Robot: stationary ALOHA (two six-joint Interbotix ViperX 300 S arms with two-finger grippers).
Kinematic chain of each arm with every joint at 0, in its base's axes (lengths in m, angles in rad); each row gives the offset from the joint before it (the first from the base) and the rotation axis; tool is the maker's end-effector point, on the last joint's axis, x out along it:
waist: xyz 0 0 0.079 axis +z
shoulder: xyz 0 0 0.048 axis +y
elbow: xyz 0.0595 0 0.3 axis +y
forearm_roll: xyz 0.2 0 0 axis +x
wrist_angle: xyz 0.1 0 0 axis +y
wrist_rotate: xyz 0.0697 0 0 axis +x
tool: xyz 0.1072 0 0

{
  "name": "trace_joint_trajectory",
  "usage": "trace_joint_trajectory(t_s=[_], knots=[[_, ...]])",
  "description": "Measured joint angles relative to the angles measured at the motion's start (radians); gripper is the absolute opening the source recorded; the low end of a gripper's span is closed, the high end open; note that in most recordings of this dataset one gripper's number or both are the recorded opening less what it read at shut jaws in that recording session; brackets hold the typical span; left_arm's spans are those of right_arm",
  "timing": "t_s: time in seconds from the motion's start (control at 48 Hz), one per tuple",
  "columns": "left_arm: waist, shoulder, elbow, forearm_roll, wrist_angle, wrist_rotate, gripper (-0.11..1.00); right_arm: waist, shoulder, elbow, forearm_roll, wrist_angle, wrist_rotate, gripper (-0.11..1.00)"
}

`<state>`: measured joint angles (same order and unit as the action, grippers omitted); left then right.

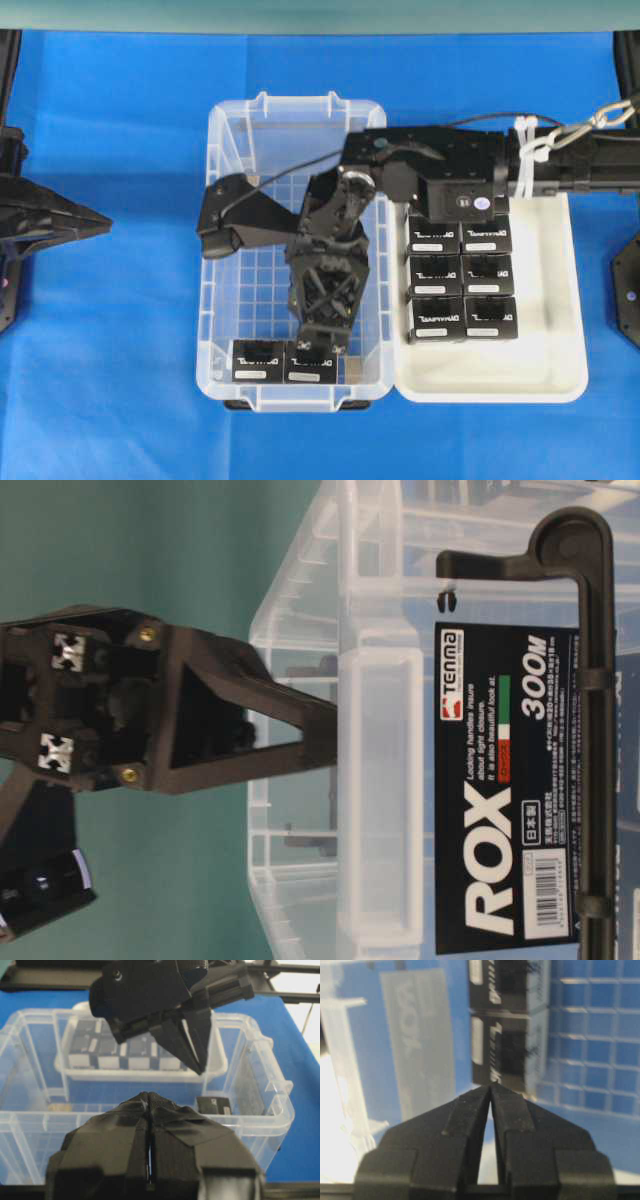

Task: Pick the box from inside the plastic case
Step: 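Lower the open right gripper around the right black-and-white box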

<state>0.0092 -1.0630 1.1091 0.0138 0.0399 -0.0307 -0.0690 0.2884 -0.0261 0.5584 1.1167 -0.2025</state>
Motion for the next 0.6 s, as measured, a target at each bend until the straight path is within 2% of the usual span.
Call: trace_joint_trajectory(t_s=[0.083, 0.167, 0.354, 0.438, 0.5, 0.604], knots=[[0.0, -0.008, -0.003, 0.0, 0.029, 0.0, -0.05, 0.008, 0.002, 0.037, 0.049, -0.038, -0.02, 0.24], [0.0, -0.017, -0.006, 0.0, 0.058, 0.0, -0.05, 0.015, 0.005, 0.064, 0.087, -0.064, -0.048, 0.33], [0.009, -0.035, -0.012, 0.0, 0.091, 0.0, -0.05, 0.015, 0.011, 0.086, 0.104, -0.072, -0.092, 0.8], [0.011, -0.038, -0.017, 0.0, 0.092, 0.002, -0.05, 0.009, 0.02, 0.084, 0.104, -0.074, -0.109, 0.95], [0.009, -0.043, -0.018, 0.0, 0.092, 0.002, -0.05, 0.0, 0.029, 0.083, 0.104, -0.075, -0.123, 0.99], [0.009, -0.04, -0.02, 0.0, 0.092, 0.002, -0.05, -0.009, 0.043, 0.077, 0.104, -0.077, -0.147, 0.98]])
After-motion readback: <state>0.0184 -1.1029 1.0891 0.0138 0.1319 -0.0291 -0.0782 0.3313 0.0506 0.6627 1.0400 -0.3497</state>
